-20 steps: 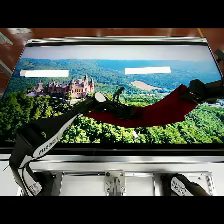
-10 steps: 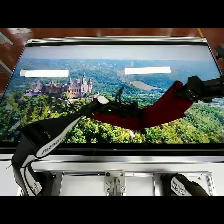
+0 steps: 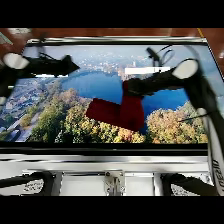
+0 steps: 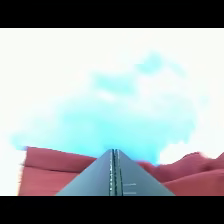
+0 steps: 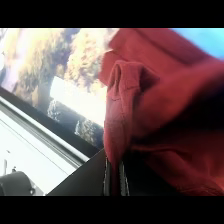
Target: Fold the shirts.
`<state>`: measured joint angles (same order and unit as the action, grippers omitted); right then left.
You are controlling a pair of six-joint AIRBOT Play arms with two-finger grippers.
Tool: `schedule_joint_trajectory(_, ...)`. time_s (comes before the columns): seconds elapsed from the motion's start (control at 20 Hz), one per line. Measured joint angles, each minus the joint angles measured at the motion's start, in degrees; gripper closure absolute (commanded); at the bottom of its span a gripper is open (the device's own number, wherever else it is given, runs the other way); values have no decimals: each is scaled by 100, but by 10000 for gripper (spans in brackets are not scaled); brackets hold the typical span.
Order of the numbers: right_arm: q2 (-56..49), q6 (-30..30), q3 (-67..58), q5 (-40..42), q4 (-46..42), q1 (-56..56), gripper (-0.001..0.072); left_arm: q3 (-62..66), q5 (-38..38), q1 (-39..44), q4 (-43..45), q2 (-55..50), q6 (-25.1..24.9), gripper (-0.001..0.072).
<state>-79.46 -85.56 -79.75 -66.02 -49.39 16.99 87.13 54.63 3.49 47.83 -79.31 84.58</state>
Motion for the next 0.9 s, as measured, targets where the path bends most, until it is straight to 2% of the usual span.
schedule_joint_trajectory(0.1, -619, -35, 0, 518, 164, 527, 633, 0, 219, -612, 350, 695, 74, 671)
schedule_joint_trajectory(0.15, -907, -37, 0, 743, 317, 728, 478, 0, 323, -863, 457, 1038, 87, 671)
schedule_joint_trajectory(0.2, -1209, -50, 0, 994, 525, 907, 207, 2, 417, -1054, 511, 1331, 111, 671)
schedule_joint_trajectory(0.25, -1473, -57, 0, 1233, 789, 1034, 123, 4, 516, -1215, 595, 1617, 125, 671)
schedule_joint_trajectory(0.4, -1932, 50, 0, 1764, 1672, 1143, 124, -2, 846, -1427, 684, 2277, 160, 671)
schedule_joint_trajectory(0.55, -1998, 118, -2, 1620, 2011, 942, 124, -114, 1032, -1473, 750, 2745, 164, 671)
schedule_joint_trajectory(0.65, -1860, 114, -2, 1104, 1641, 662, 112, -245, 1121, -1473, 769, 2933, 164, 670)
schedule_joint_trajectory(0.7, -1764, 74, -2, 750, 1272, 479, 26, -313, 1134, -1475, 772, 3001, 164, 671)
schedule_joint_trajectory(0.9, -1403, -33, 31, -741, -636, -457, 26, -640, 1174, -1486, 789, 3128, 166, 670)
